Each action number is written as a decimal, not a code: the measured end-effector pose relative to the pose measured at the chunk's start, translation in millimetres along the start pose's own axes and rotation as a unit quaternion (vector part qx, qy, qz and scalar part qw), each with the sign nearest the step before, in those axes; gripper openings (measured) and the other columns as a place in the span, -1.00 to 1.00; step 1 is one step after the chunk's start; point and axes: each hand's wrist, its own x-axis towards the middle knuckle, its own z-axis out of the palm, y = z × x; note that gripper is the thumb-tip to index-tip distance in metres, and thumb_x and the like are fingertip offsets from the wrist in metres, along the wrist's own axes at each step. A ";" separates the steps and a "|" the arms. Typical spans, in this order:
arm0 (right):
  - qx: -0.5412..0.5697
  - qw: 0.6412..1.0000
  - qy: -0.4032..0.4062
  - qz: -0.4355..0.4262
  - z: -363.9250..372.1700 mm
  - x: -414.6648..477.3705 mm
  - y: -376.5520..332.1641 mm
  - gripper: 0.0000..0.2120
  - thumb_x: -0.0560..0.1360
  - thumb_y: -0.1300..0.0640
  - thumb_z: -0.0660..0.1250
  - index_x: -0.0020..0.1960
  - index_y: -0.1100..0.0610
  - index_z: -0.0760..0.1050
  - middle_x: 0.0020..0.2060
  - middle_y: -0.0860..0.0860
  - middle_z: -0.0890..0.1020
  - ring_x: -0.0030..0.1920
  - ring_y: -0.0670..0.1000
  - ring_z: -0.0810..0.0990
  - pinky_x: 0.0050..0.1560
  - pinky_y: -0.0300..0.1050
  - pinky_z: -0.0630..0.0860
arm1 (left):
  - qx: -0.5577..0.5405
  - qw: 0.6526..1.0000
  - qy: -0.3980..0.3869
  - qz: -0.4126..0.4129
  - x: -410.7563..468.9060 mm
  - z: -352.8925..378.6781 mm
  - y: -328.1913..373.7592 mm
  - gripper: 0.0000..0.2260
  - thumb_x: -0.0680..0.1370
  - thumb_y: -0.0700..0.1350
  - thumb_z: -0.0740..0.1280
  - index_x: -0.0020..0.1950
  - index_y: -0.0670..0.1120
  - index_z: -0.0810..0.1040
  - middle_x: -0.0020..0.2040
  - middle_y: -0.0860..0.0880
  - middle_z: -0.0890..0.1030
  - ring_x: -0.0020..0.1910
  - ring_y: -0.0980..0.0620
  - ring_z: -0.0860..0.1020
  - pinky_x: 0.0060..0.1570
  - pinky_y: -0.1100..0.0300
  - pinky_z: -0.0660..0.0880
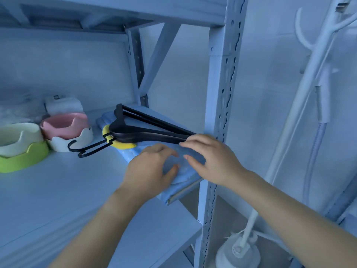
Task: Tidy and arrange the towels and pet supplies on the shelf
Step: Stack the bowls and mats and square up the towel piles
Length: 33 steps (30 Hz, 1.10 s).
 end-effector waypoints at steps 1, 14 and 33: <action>0.009 1.000 0.009 -0.013 -0.2 5.1 5.6 -0.65 0.50 -0.06 0.17 0.18 0.02 0.55 0.06 -0.10 0.58 0.07 -0.12 0.46 -0.05 -0.25 0.43 | 0.017 1.000 -0.008 -0.005 2.4 1.5 5.5 -0.73 0.51 0.07 0.26 0.20 0.12 0.49 0.15 0.17 0.48 0.03 0.12 0.45 -0.21 0.24 0.34; 0.038 0.987 -0.139 -0.073 20.9 71.2 19.5 -0.56 0.56 -0.05 0.19 0.40 0.06 0.32 0.30 -0.05 0.42 0.27 0.01 0.42 0.14 -0.01 0.47 | 0.109 0.981 -0.011 -0.162 15.6 -17.3 -5.3 -0.78 0.51 0.07 0.26 0.15 0.15 0.51 0.10 0.15 0.48 0.09 0.12 0.44 -0.10 0.15 0.47; 0.022 0.983 -0.178 -0.046 33.4 79.7 25.3 -0.77 0.56 0.05 0.24 -0.18 0.14 0.28 -0.37 -0.02 0.35 -0.29 0.06 0.41 -0.45 -0.16 0.19 | 0.109 0.981 -0.002 -0.159 29.9 -4.9 -19.7 -0.75 0.50 0.04 0.30 0.18 0.13 0.50 0.16 0.13 0.44 0.12 0.10 0.45 -0.04 0.09 0.51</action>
